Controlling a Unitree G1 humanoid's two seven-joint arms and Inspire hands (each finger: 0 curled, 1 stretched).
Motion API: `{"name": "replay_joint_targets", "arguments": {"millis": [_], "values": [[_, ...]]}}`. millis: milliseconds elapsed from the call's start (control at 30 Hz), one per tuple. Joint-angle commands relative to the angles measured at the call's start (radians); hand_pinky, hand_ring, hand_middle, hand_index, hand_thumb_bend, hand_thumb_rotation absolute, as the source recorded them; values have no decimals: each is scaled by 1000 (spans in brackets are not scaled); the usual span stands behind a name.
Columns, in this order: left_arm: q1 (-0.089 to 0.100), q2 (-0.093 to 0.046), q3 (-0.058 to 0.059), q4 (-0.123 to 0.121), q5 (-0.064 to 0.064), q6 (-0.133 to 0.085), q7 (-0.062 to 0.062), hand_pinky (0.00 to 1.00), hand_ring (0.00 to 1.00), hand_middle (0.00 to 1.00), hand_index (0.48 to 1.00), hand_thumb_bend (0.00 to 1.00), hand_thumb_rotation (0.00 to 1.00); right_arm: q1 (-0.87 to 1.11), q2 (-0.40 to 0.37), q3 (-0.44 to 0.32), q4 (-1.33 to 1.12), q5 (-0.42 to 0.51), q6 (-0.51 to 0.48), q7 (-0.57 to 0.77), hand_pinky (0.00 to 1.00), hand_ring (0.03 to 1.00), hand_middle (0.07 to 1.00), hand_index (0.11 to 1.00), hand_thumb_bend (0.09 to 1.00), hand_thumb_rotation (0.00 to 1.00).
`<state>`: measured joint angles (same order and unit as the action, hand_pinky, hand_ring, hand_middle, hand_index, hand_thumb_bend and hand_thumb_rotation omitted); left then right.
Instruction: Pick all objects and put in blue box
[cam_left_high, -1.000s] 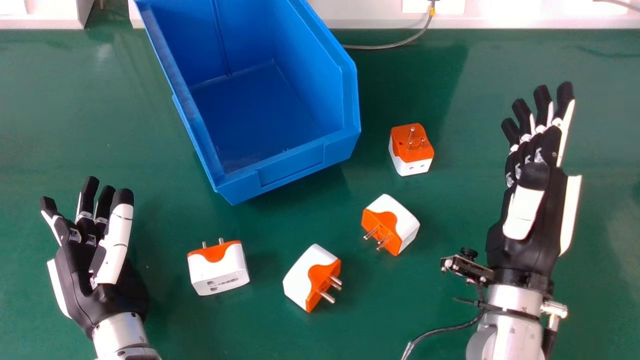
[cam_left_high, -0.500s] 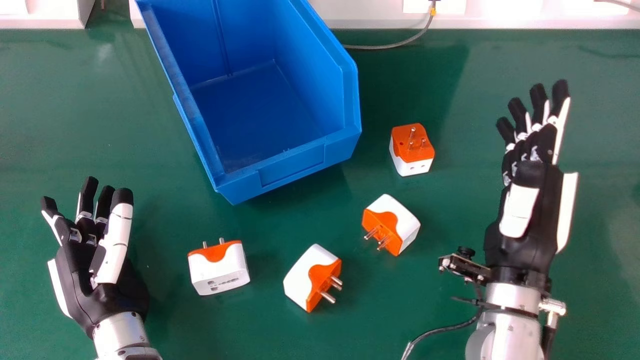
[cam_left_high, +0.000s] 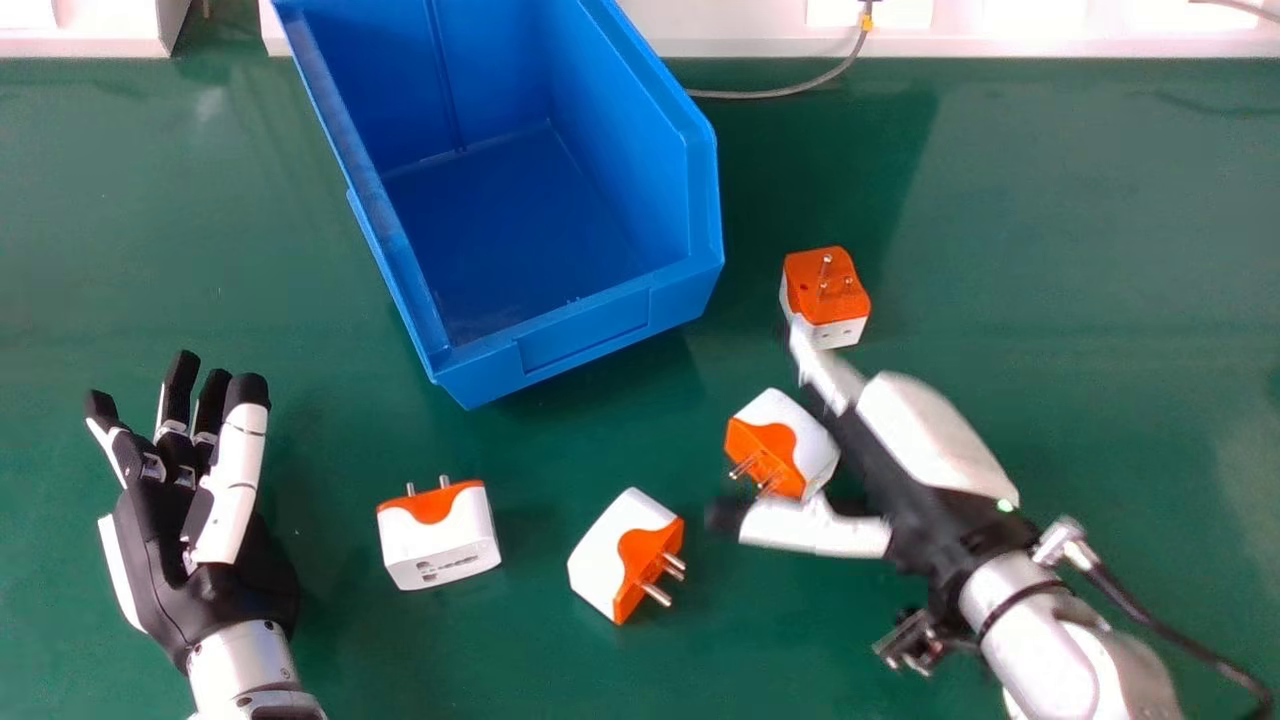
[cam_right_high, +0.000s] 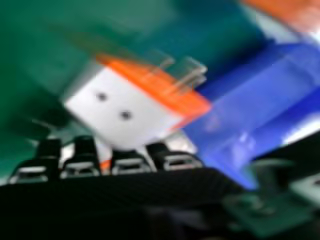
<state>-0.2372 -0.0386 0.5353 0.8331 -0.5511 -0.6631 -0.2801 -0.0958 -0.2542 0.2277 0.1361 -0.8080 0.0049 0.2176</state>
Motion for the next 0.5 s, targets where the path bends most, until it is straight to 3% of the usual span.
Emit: {"name": "replay_joint_targets", "arguments": {"millis": [0, 100, 267, 467], "values": [[4, -3, 3, -20, -6, 2, -4, 828, 881, 893, 903, 664, 103, 7, -24, 22, -48, -26, 94, 63, 987, 995, 998, 1000, 994, 661], [4, -4, 5, -21, -9, 3, -7, 833, 880, 892, 902, 679, 97, 8, -34, 39, -75, -21, 140, 78, 999, 1000, 1000, 1000, 1000, 628], [7, -3, 1, -20, 2, 0, -1, 820, 879, 891, 899, 659, 95, 10, -47, 47, -78, 8, 151, 52, 1000, 1000, 1000, 1000, 1000, 615], [6, -3, 3, -16, 2, -1, -1, 826, 883, 894, 900, 659, 94, 5, -64, 45, -44, 65, 97, -13, 1000, 1000, 1000, 1000, 1000, 591]]}}
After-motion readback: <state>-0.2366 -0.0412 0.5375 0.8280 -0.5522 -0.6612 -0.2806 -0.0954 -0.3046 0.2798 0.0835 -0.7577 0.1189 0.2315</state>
